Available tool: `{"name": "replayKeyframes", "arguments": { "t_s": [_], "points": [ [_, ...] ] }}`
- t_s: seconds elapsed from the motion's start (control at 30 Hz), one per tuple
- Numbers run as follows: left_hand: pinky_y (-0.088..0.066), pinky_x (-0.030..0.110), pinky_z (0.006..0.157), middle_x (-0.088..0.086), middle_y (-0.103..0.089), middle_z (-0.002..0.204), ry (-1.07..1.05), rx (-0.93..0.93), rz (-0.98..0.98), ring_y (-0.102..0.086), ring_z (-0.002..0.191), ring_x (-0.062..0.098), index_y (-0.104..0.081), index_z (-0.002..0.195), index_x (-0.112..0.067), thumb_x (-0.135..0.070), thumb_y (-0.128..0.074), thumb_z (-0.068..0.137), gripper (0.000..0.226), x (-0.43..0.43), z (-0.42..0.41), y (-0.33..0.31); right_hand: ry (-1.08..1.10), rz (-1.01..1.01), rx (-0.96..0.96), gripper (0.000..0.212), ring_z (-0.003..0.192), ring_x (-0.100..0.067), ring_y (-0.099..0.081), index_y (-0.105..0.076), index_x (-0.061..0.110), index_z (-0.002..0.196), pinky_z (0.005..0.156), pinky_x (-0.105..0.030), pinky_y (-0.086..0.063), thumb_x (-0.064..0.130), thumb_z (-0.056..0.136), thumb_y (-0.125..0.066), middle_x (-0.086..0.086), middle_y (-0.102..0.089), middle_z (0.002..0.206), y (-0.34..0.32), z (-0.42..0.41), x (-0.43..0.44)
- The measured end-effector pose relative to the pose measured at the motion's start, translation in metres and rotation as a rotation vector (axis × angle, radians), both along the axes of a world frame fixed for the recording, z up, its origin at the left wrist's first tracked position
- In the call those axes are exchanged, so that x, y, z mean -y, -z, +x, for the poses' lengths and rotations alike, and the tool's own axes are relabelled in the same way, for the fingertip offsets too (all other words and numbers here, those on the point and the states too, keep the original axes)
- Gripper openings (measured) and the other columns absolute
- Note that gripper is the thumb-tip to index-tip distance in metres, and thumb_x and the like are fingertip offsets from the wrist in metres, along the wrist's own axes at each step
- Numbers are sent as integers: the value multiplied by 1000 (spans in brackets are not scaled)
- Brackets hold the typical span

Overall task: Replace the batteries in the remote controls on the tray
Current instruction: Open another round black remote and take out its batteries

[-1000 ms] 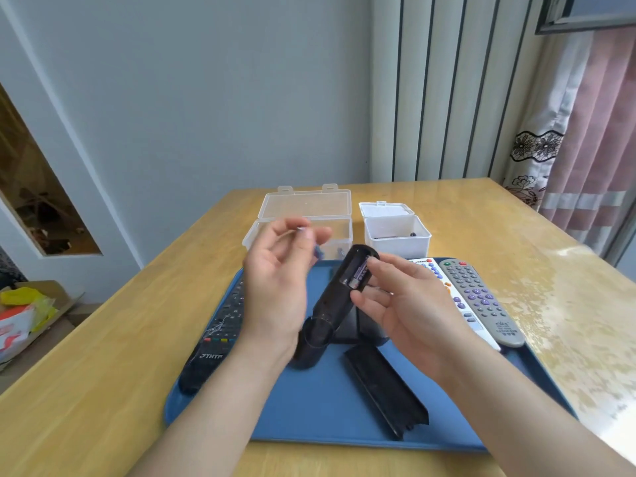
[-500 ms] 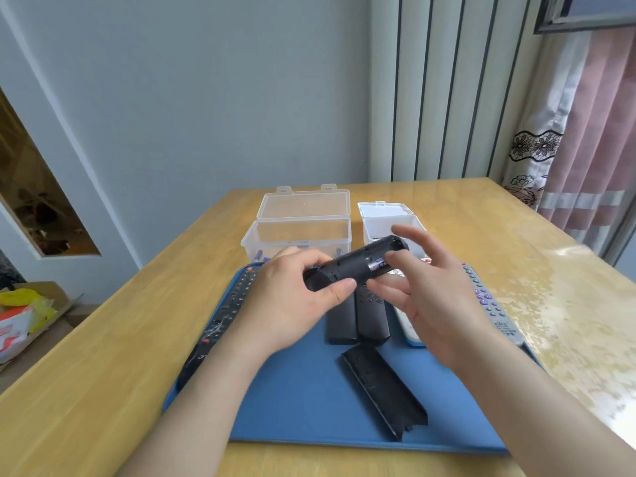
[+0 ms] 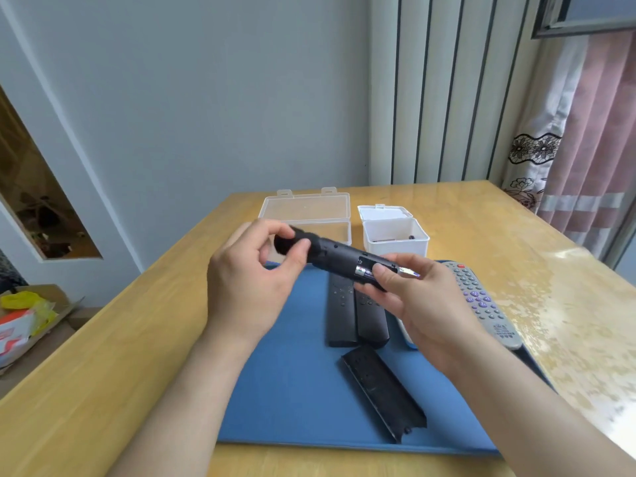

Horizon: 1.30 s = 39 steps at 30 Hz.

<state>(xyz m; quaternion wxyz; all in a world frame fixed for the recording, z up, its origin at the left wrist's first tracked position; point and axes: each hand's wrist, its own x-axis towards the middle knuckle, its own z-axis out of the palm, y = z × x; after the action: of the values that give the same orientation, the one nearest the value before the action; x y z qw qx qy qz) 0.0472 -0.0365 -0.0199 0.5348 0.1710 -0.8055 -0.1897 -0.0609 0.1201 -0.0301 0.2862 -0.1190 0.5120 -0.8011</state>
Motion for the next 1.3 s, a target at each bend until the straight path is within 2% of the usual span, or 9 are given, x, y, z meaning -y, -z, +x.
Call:
{"name": "replayKeyframes", "arguments": {
  "t_s": [0.2, 0.27, 0.37, 0.63, 0.9, 1.0, 1.07, 1.17, 1.3],
  "points": [
    [-38, 32, 57, 3, -50, 54, 288, 425, 350, -44, 52, 11, -68, 75, -23, -70, -52, 75, 49, -29, -18, 21, -140, -251, 164, 16, 81, -25, -73, -56, 0, 105, 74, -26, -60, -6, 89, -59, -20, -72, 94, 2, 7, 5],
    [-49, 30, 66, 2, -67, 67, 430, 318, 549, -61, 63, 14, -70, 86, -20, -55, -58, 85, 38, -33, -20, 22, -176, -162, 90, 19, 79, -23, -72, -61, -2, 106, 69, -24, -59, -3, 87, -63, -23, -70, 102, 4, 11, 5],
    [-37, 8, 48, -12, -56, 48, 529, 179, 740, -52, 45, -1, -67, 85, -9, -23, -54, 97, 22, -39, -19, 16, -204, -83, 17, 30, 76, -25, -72, -61, -2, 114, 64, -22, -56, -3, 85, -66, -21, -70, 93, 2, 13, 5],
    [-31, 7, 39, -2, -51, 53, 646, 156, 882, -41, 37, 0, -69, 93, 3, -12, -54, 96, 21, -40, -17, 13, -164, -22, -49, 32, 84, -39, -73, -54, 2, 111, 84, -38, -59, -15, 85, -61, -23, -60, 92, -2, 21, 5],
    [-37, 4, 45, -12, -61, 53, 733, 310, 755, -52, 43, -4, -67, 108, -1, 5, -52, 94, 21, -39, -12, 7, -224, -35, 32, 33, 76, -31, -70, -52, 3, 113, 73, -37, -61, -15, 85, -51, -27, -68, 98, -4, 20, 6],
    [-58, 33, 68, 19, -68, 79, 663, 344, 604, -60, 66, 13, -71, 107, -20, -13, -65, 85, 24, -37, -15, 11, -257, -24, 33, 21, 79, -30, -67, -59, 4, 109, 68, -35, -60, -3, 89, -56, -28, -71, 100, -5, 16, 6],
    [-55, 47, 86, 18, -68, 81, 609, 391, 563, -62, 75, 32, -71, 104, -27, -20, -64, 80, 26, -38, -17, 12, -256, -11, 22, 19, 81, -30, -65, -62, 5, 110, 68, -33, -59, 3, 91, -58, -26, -72, 102, -1, 15, 6],
    [-47, 30, 69, -12, -52, 51, 578, 406, 541, -46, 57, 13, -71, 102, -26, -13, -64, 81, 25, -35, -16, 16, -270, -11, 30, 23, 72, -27, -66, -61, 4, 115, 72, -34, -61, 6, 93, -57, -23, -73, 98, 2, 16, 8],
    [-48, 29, 66, -12, -59, 61, 475, 469, 433, -51, 61, 12, -68, 99, -29, -16, -64, 77, 26, -37, -19, 18, -294, -48, 106, 31, 69, -27, -67, -57, 1, 121, 69, -33, -60, 4, 91, -50, -19, -70, 90, 4, 16, 9]
  ]
}}
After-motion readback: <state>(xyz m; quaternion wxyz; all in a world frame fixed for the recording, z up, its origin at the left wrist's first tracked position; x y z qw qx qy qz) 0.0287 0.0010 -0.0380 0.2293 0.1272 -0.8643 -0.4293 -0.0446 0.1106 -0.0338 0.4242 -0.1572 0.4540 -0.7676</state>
